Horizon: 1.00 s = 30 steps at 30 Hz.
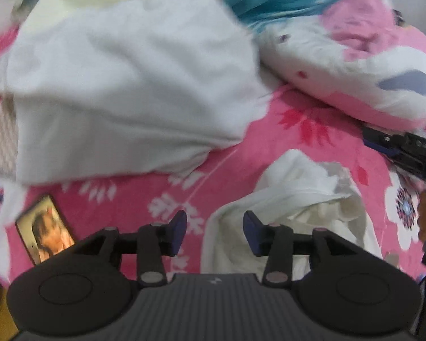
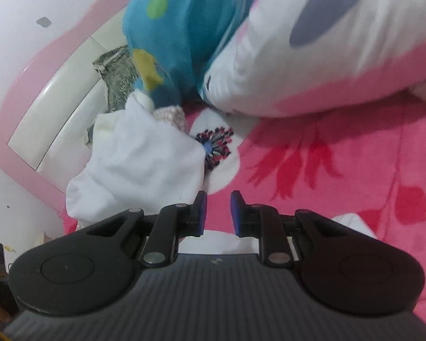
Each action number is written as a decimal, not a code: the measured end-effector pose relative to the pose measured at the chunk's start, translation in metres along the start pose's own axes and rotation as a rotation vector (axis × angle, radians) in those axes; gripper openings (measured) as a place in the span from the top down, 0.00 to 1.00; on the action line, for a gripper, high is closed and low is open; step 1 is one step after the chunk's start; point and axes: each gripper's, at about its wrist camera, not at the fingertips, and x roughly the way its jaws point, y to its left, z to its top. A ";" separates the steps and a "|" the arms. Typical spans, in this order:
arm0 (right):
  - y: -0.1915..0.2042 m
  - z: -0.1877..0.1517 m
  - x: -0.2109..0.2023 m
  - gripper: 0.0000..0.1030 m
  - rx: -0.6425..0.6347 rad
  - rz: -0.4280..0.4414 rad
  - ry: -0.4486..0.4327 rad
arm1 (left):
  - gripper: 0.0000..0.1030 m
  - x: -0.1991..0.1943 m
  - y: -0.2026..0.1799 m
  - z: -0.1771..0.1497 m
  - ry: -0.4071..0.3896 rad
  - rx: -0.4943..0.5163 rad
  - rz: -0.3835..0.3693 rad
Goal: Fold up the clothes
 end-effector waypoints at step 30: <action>0.020 -0.030 0.017 0.87 -0.300 -0.203 0.183 | 0.69 0.050 0.010 -0.009 0.081 0.037 0.026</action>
